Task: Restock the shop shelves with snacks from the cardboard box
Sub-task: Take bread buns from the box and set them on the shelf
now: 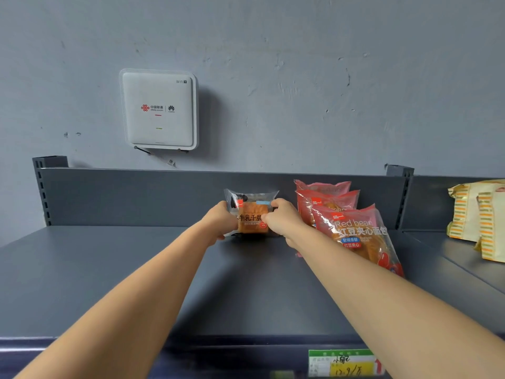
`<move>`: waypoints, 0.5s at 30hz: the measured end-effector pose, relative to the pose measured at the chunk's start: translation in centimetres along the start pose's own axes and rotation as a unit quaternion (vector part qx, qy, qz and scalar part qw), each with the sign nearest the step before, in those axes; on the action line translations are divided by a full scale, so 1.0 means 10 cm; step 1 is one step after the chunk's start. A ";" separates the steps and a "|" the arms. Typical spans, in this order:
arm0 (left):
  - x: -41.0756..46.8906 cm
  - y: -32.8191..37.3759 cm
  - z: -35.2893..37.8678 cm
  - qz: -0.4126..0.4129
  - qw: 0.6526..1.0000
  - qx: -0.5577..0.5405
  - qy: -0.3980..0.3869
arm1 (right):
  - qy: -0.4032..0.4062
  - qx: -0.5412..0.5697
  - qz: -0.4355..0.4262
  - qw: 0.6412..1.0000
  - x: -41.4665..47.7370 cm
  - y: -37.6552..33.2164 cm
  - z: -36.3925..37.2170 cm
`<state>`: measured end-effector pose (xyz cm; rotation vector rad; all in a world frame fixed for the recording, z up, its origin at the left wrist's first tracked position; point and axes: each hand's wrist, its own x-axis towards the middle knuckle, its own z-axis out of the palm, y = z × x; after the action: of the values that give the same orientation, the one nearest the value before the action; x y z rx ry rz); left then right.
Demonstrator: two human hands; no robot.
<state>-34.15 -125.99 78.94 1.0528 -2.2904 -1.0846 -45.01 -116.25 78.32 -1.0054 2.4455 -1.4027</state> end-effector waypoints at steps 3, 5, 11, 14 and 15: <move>-0.03 -0.02 -0.01 0.007 0.999 0.033 0.003 | 0.001 -0.015 -0.013 1.000 -0.10 -0.04 -0.03; -0.06 -0.02 -0.02 0.018 0.998 0.065 0.004 | -0.002 -0.027 -0.026 0.999 -0.18 -0.07 -0.05; -0.32 0.00 -0.04 0.081 0.991 0.101 0.022 | 0.007 -0.083 -0.055 0.995 -0.49 -0.07 -0.19; -0.58 0.06 -0.03 0.109 0.985 0.131 0.040 | 0.012 -0.126 -0.067 0.990 -0.76 -0.06 -0.36; -0.67 0.08 -0.02 0.121 0.981 0.141 0.047 | 0.017 -0.138 -0.074 0.988 -0.86 -0.05 -0.44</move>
<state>-30.10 -120.59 79.50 0.8729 -2.4653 -0.6152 -40.05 -108.01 79.51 -1.2521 2.6933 -1.1477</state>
